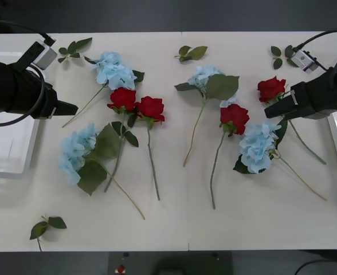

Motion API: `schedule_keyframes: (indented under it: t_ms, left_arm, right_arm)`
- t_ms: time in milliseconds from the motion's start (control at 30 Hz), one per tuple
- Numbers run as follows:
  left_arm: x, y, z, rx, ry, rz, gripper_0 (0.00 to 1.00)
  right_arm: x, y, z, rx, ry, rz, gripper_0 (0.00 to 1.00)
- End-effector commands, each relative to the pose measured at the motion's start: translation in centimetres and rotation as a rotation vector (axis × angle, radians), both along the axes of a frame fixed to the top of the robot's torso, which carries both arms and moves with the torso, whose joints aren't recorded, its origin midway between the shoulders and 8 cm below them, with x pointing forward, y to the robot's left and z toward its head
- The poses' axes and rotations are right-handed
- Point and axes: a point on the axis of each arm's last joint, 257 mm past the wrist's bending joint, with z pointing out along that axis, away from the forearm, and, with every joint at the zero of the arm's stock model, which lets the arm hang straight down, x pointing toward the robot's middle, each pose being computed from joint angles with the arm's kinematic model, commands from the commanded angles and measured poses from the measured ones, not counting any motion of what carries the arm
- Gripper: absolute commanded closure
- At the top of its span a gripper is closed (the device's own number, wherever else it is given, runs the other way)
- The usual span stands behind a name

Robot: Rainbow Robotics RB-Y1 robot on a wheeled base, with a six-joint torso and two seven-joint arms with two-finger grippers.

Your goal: Put the red flowers into the right box and the blue flowers into the left box

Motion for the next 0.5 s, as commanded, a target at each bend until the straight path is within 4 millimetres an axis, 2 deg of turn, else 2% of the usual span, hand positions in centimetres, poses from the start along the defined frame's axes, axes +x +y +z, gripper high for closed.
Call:
schedule_keyframes:
  t_ms: [33, 133, 167, 267, 500]
  left_arm:
    - [2.6, 0.7, 3.6, -0.026, -0.04, 0.127, 0.0]
    - [3.8, 1.0, 3.1, -0.032, -0.015, 0.187, 0.0]
    - [4.6, 1.2, 2.9, -0.031, -0.01, 0.211, 0.0]
    - [6.0, 1.6, 2.7, -0.019, -0.008, 0.249, 0.0]
    - [9.8, 2.2, 0.8, 0.023, 0.002, 0.283, 0.0]
  right_arm:
    - [2.9, -1.2, 1.4, -0.105, -0.046, -0.097, 0.06]
    - [4.5, -2.5, 1.3, -0.178, -0.082, -0.15, 0.06]
    - [5.2, -3.6, 1.0, -0.227, -0.106, -0.167, 0.06]
    - [6.2, -4.9, 0.7, -0.289, -0.139, -0.191, 0.06]
    - [9.2, -6.5, 0.2, -0.4, -0.256, -0.228, 0.06]
